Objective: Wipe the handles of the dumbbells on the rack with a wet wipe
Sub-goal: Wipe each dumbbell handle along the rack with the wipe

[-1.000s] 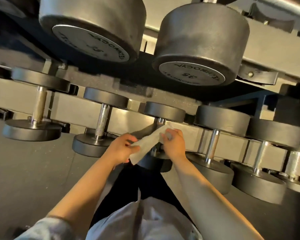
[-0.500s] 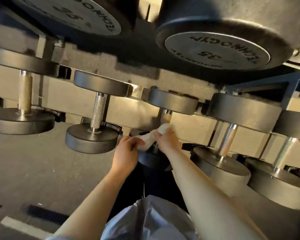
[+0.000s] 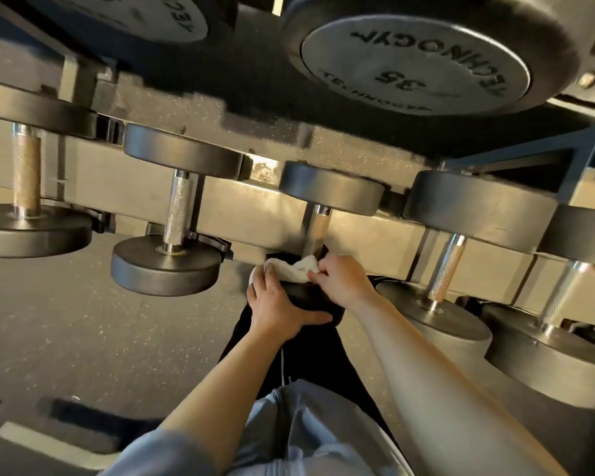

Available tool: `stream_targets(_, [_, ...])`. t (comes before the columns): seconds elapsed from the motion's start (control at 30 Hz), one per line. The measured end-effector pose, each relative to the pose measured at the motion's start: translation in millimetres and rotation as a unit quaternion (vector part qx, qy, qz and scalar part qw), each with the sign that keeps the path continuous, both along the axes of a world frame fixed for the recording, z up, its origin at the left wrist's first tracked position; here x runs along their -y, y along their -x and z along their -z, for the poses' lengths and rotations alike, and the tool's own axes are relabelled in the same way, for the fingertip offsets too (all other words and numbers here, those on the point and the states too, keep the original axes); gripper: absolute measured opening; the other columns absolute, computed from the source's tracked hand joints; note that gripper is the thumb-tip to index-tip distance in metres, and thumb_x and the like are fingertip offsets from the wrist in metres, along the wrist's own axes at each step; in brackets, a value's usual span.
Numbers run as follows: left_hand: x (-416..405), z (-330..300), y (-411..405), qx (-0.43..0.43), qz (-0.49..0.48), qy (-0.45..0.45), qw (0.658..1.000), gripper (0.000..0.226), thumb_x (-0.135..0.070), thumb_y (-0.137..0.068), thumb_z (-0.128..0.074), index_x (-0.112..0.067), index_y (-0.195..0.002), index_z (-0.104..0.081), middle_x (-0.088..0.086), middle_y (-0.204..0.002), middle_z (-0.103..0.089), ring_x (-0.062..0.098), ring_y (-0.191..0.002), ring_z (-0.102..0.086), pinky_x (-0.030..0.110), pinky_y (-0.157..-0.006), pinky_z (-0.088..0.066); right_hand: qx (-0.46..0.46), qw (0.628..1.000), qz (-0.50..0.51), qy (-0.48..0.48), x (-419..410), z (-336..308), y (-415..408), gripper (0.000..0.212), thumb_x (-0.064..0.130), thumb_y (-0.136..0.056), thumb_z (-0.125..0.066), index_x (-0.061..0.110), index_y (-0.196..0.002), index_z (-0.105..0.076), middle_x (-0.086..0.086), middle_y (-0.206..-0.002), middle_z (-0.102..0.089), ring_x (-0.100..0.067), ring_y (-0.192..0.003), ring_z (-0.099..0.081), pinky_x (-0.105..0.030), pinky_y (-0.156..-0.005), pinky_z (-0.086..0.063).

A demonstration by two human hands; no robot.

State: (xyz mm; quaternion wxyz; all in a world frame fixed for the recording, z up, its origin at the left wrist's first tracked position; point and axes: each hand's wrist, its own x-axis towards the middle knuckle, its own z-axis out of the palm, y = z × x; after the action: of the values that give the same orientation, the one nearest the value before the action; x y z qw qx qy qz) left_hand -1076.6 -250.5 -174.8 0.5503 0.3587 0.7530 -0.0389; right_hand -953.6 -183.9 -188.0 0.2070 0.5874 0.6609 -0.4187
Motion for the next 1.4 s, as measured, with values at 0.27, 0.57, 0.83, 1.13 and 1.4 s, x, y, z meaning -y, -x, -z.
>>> stream_targets(0.27, [1.7,0.9,1.6,-0.002,0.012,-0.001,1.000,0.141,-0.058,-0.053,-0.086,-0.011,-0.153,0.001,0.001,-0.157,0.000,0.029,-0.145,-0.010,0.043,-0.119,-0.018,0.024,0.987,0.129,-0.090,18.5,5.8,7.1,0.040,0.039,-0.100,-0.041,0.009,-0.106,-0.066,-0.008,-0.103,-0.065,-0.026,-0.095,-0.060,-0.032,-0.073,-0.042])
stream_targets(0.57, [1.2,1.3,0.3,-0.005,0.009,-0.023,1.000,0.132,-0.053,-0.052,-0.089,-0.016,-0.149,-0.007,0.001,-0.152,-0.009,0.029,-0.142,-0.014,0.044,-0.117,-0.023,-0.024,0.975,0.120,-0.185,12.9,14.4,-0.6,0.038,0.036,-0.101,-0.040,0.007,-0.095,-0.064,-0.011,-0.092,-0.065,-0.024,-0.083,-0.057,-0.024,-0.068,-0.032])
stream_targets(0.83, [-0.4,-0.6,-0.3,0.006,-0.001,-0.023,1.000,0.126,-0.051,-0.053,-0.088,-0.018,-0.146,-0.009,0.001,-0.151,-0.011,0.031,-0.141,-0.015,0.047,-0.116,-0.023,0.055,0.986,0.070,-0.138,19.2,17.3,16.1,0.047,0.041,-0.102,-0.030,0.004,-0.116,-0.055,-0.013,-0.113,-0.059,-0.029,-0.105,-0.055,-0.033,-0.083,-0.041])
stream_targets(1.13, [14.7,-5.0,-1.7,-0.037,0.024,-0.190,0.981,0.141,-0.060,-0.054,-0.084,-0.017,-0.152,0.008,0.000,-0.159,0.005,0.020,-0.147,-0.007,0.049,-0.117,-0.023,-0.081,0.937,0.325,-0.101,6.0,22.6,30.5,0.047,0.040,-0.102,-0.032,0.000,-0.119,-0.050,-0.015,-0.115,-0.057,-0.029,-0.107,-0.055,-0.026,-0.079,-0.035])
stream_targets(1.4, [-8.0,-10.2,19.8,0.081,-0.131,-0.194,0.969,0.107,-0.026,-0.069,-0.086,-0.016,-0.152,-0.020,0.003,-0.152,-0.025,0.016,-0.139,-0.030,0.032,-0.116,-0.028,-0.096,0.943,0.311,-0.072,-18.2,13.7,18.6,0.048,0.044,-0.102,-0.029,0.007,-0.121,-0.054,-0.012,-0.120,-0.058,-0.028,-0.113,-0.053,-0.029,-0.085,-0.036])
